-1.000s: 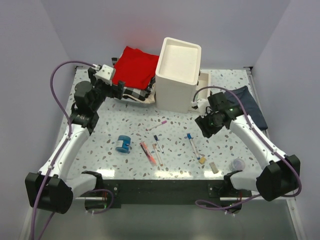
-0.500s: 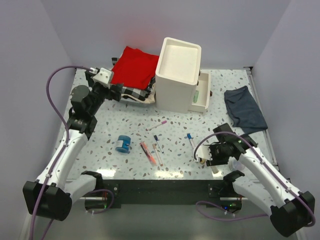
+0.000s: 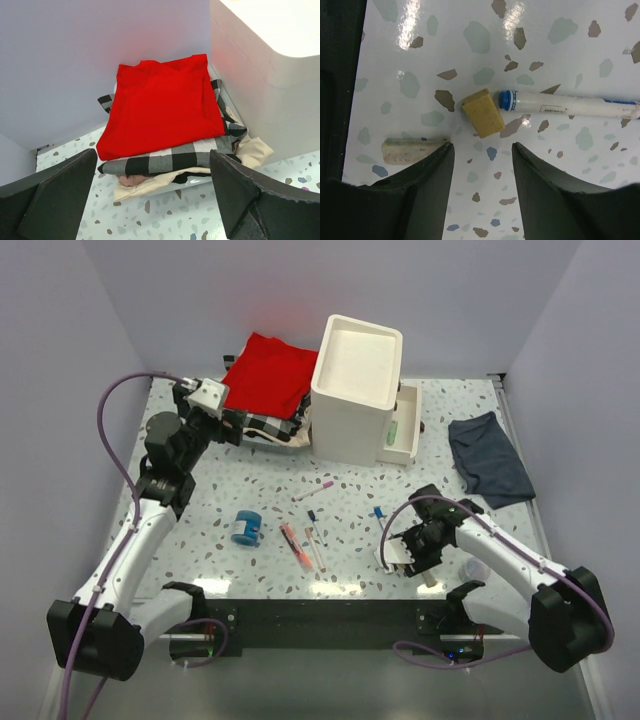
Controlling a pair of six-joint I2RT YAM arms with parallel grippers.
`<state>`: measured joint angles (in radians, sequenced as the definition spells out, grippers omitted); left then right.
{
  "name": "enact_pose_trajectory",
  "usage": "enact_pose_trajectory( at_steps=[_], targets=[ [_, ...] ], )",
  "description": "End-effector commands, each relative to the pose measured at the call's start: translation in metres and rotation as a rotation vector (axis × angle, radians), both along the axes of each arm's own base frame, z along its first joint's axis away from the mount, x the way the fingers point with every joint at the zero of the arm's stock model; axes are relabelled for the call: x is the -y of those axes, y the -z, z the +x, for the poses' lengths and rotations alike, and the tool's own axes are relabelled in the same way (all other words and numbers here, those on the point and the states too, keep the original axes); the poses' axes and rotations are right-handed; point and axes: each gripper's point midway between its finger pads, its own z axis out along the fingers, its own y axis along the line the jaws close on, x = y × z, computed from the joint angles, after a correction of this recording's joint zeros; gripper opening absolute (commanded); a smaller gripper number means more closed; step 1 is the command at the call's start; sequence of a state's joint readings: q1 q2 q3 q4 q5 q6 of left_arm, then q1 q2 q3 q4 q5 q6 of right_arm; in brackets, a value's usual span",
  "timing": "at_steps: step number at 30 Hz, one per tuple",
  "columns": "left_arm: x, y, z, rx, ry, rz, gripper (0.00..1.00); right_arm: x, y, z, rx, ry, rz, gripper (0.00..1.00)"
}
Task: Sort the stationery into containers
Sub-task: Pick up the stationery from the corner of the board.
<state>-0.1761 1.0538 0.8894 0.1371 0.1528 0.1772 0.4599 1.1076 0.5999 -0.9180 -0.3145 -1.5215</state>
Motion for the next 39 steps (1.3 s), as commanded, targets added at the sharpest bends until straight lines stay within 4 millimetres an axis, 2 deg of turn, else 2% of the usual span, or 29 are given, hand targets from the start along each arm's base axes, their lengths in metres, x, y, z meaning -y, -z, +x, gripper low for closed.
enact_pose_trajectory(
  at_steps=[1, 13, 16, 17, 22, 25, 27, 31, 32, 34, 36, 37, 38, 39],
  targets=[
    [-0.008, -0.006, 0.006, 0.028, -0.026, 0.015, 0.99, -0.019, 0.001, 0.007, 0.008, -0.077, 0.070, 0.53],
    [-0.010, 0.003, 0.011, 0.012, -0.029, 0.017, 1.00, -0.027, 0.013, -0.007, -0.044, -0.182, 0.058, 0.51],
    [-0.010, 0.003, 0.011, 0.012, -0.031, 0.017, 1.00, -0.027, 0.019, -0.008, -0.052, -0.188, 0.035, 0.43],
    [-0.010, 0.002, 0.011, 0.013, -0.029, 0.016, 1.00, -0.028, 0.019, -0.007, -0.053, -0.183, 0.031, 0.37],
    [-0.009, 0.005, 0.011, 0.011, -0.028, 0.010, 1.00, -0.023, 0.026, -0.008, -0.074, -0.179, -0.019, 0.26],
    [-0.008, 0.005, 0.011, 0.010, -0.023, 0.004, 1.00, -0.018, 0.021, -0.010, -0.073, -0.175, -0.040, 0.12],
    [-0.007, 0.002, 0.010, 0.019, -0.017, 0.002, 1.00, -0.019, 0.008, -0.009, -0.061, -0.151, -0.030, 0.10],
    [-0.007, -0.006, 0.011, 0.037, -0.016, -0.004, 1.00, -0.023, -0.035, 0.000, 0.047, -0.049, 0.038, 0.07],
    [-0.007, -0.008, 0.011, 0.041, -0.016, -0.006, 1.00, -0.029, -0.056, 0.010, 0.115, -0.021, 0.084, 0.07],
    [-0.005, -0.014, 0.011, 0.050, -0.011, -0.015, 1.00, -0.036, -0.077, 0.021, 0.158, 0.089, 0.136, 0.07],
    [-0.005, -0.020, 0.012, 0.057, -0.011, -0.025, 1.00, -0.044, -0.105, 0.049, 0.237, 0.212, 0.201, 0.07],
    [-0.004, -0.021, 0.013, 0.055, -0.010, -0.030, 1.00, -0.046, -0.110, 0.057, 0.215, 0.331, 0.230, 0.07],
    [-0.004, -0.025, 0.013, 0.062, -0.010, -0.034, 1.00, -0.049, -0.125, 0.071, 0.230, 0.398, 0.270, 0.07],
    [-0.003, -0.025, 0.014, 0.057, -0.004, -0.038, 1.00, -0.046, -0.123, 0.092, 0.187, 0.557, 0.304, 0.07]
  ],
)
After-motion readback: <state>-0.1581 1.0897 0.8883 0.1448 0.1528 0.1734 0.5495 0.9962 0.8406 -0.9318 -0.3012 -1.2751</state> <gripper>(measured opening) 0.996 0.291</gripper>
